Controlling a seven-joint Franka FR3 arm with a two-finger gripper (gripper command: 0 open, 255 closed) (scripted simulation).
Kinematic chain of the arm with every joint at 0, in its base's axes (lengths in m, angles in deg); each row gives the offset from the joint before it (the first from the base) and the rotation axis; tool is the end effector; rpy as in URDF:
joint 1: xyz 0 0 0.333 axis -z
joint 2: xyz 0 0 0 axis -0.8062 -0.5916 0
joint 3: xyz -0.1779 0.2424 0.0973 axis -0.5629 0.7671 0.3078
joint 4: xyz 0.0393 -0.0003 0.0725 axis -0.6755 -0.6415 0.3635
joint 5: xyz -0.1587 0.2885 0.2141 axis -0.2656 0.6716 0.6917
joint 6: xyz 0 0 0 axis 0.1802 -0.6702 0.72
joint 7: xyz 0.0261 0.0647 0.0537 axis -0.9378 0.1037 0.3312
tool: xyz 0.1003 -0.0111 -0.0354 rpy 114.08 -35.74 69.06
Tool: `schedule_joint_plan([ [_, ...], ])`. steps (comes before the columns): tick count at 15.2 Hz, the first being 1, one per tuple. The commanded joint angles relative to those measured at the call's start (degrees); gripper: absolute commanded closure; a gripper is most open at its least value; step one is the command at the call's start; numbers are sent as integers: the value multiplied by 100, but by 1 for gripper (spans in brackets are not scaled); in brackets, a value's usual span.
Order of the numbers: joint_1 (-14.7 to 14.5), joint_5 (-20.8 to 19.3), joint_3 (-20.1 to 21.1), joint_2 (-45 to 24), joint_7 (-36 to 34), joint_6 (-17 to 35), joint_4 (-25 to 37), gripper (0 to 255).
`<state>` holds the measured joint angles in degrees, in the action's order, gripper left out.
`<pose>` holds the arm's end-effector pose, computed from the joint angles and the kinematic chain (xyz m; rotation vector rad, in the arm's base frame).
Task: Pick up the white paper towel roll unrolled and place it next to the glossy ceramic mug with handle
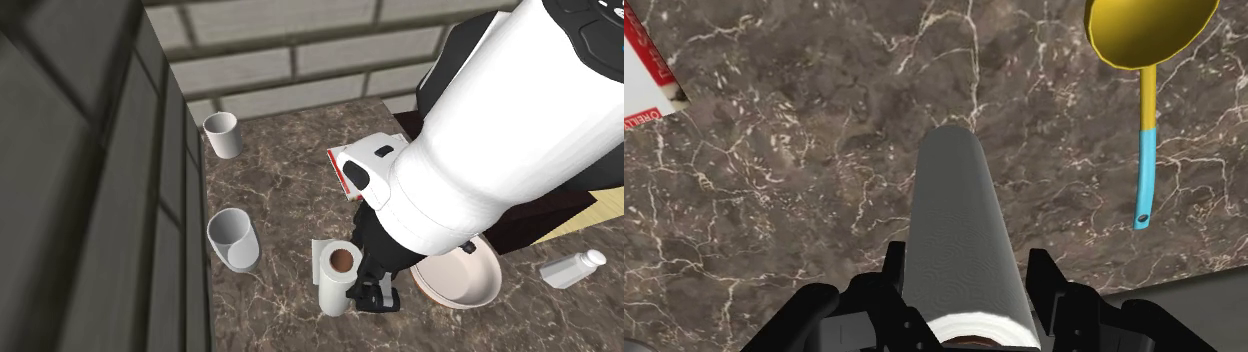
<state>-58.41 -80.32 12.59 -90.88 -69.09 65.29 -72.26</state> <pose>0.5278 0.3717 0.4186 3.0597 -0.4601 0.3503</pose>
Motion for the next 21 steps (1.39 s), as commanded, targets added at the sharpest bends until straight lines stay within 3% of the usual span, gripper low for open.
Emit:
schedule_joint_plan([
  [1, 0, 0, 0, -1, 0, -1, -1, 255],
  [21, 8, 381, 144, 309, 423, -1188, 987, 255],
])
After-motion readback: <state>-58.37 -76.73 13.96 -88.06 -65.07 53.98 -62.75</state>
